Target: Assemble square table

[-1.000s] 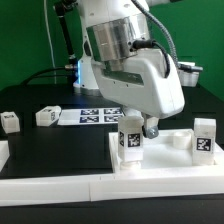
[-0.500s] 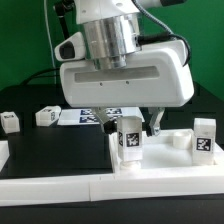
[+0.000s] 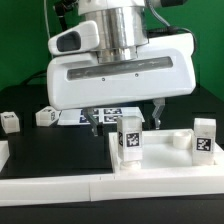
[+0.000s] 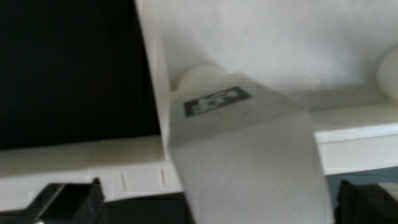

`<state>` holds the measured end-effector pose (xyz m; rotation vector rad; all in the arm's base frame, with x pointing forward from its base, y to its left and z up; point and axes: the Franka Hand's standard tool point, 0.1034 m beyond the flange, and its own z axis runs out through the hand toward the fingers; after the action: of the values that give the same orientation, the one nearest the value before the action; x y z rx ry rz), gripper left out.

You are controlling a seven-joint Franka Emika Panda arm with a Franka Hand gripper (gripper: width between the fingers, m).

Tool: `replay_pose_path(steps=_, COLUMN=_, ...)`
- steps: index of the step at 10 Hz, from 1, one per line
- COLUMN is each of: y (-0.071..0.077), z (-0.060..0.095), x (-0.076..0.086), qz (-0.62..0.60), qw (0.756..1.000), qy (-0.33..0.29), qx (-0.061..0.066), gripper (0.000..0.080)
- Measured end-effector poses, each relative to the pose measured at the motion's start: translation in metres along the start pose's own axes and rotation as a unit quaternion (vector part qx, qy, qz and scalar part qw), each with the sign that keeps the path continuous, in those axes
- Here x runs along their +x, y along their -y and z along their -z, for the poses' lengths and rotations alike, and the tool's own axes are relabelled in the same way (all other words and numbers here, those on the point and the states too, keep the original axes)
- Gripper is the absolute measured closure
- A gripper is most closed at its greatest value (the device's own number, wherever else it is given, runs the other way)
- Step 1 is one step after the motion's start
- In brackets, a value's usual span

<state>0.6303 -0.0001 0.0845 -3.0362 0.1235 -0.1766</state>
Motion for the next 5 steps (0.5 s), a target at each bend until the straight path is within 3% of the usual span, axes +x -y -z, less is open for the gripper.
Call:
replay_pose_path(steps=2, y=0.0019, z=-0.0023, x=-0.0016, qz=-0.032, qw=0.999, qy=0.003, qx=0.0, gripper=0.0407)
replay_pose_path(steps=3, y=0.0024, z=-0.0025, x=-0.0016, qz=-0.053, qw=0.999, qy=0.003, qx=0.001, gripper=0.0407)
replay_pose_path(steps=4, y=0.0008, z=-0.0023, x=-0.0011, qz=-0.098, qw=0.995, qy=0.002, qx=0.002, gripper=0.0504)
replay_pose_path(steps=5, y=-0.0002, z=-0.0024, x=-0.0012, qz=-0.137, qw=0.991, qy=0.002, qx=0.002, gripper=0.0504)
